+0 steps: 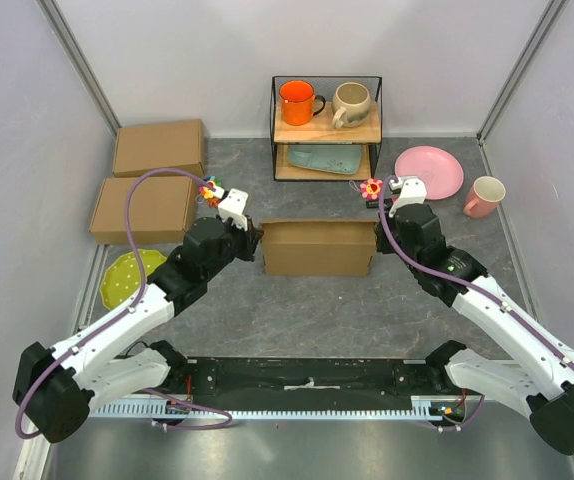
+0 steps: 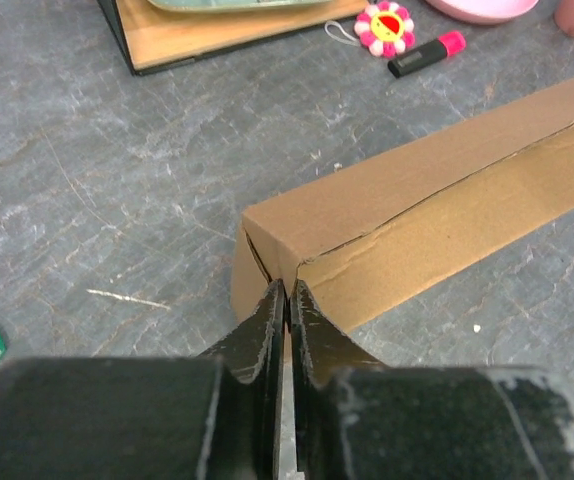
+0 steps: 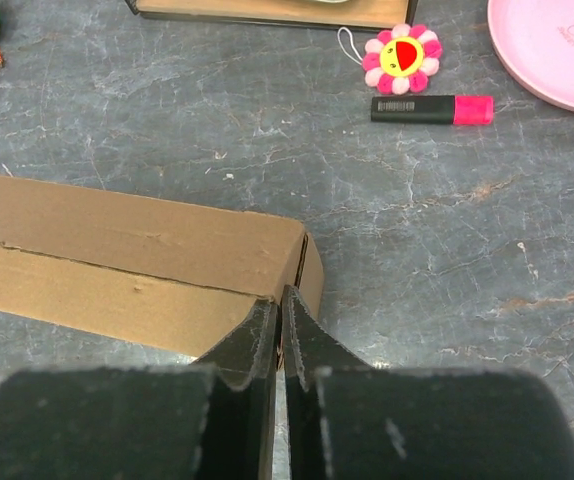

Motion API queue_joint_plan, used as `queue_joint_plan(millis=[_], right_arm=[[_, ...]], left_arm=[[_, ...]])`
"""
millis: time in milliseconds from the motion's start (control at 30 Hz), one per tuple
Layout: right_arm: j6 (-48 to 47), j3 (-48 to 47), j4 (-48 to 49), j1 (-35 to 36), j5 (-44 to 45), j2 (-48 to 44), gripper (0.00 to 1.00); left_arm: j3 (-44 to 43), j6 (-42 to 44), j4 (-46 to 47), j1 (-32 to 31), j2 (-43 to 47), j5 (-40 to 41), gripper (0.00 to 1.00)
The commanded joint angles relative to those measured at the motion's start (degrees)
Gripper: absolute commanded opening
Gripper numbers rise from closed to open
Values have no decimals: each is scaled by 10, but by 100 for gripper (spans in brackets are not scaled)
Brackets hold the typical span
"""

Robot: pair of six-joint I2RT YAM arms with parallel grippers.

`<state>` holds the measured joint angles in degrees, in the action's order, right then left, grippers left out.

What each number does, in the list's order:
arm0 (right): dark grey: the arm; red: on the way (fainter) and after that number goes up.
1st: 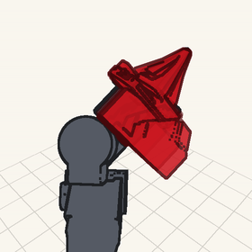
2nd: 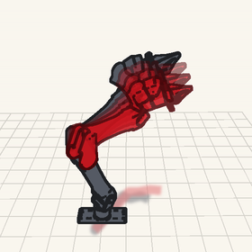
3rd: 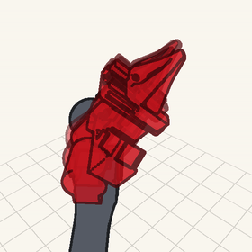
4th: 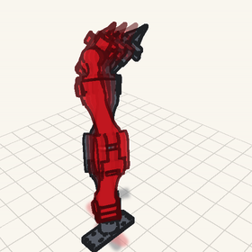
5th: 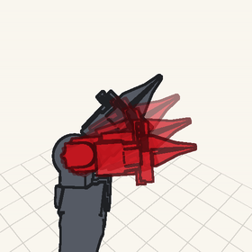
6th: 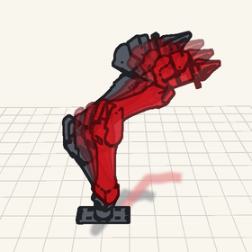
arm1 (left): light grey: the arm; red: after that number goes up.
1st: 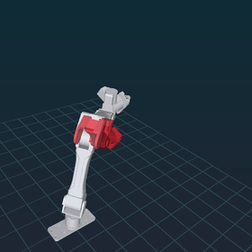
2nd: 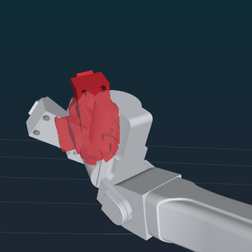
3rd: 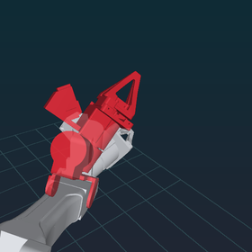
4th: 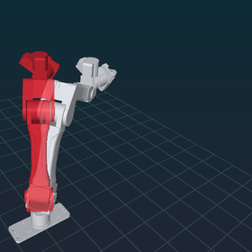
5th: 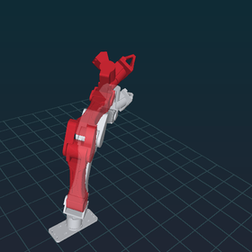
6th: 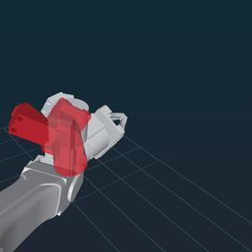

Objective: Fold the paper box

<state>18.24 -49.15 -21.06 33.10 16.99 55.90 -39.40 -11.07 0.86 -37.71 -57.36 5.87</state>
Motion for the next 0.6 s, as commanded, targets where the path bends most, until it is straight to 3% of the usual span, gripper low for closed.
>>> queue_joint_plan(millis=[0, 100, 200, 400, 567], right_arm=[[4, 4, -43, 5, -35, 3, 8], [5, -2, -44, 4, -35, 4, 18], [8, -7, -44, 4, -33, 4, 35], [10, -24, -43, 4, -27, -4, 46], [8, -34, -34, 4, -14, -15, 48]], left_arm=[[-3, 17, -89, -10, 10, -20, 13], [-22, 18, -89, -10, 22, -28, 18], [-34, 18, -89, -10, 16, -30, 19], [-42, 18, -86, -10, -4, -35, 6], [-40, 18, -86, -10, -6, -31, 6]])
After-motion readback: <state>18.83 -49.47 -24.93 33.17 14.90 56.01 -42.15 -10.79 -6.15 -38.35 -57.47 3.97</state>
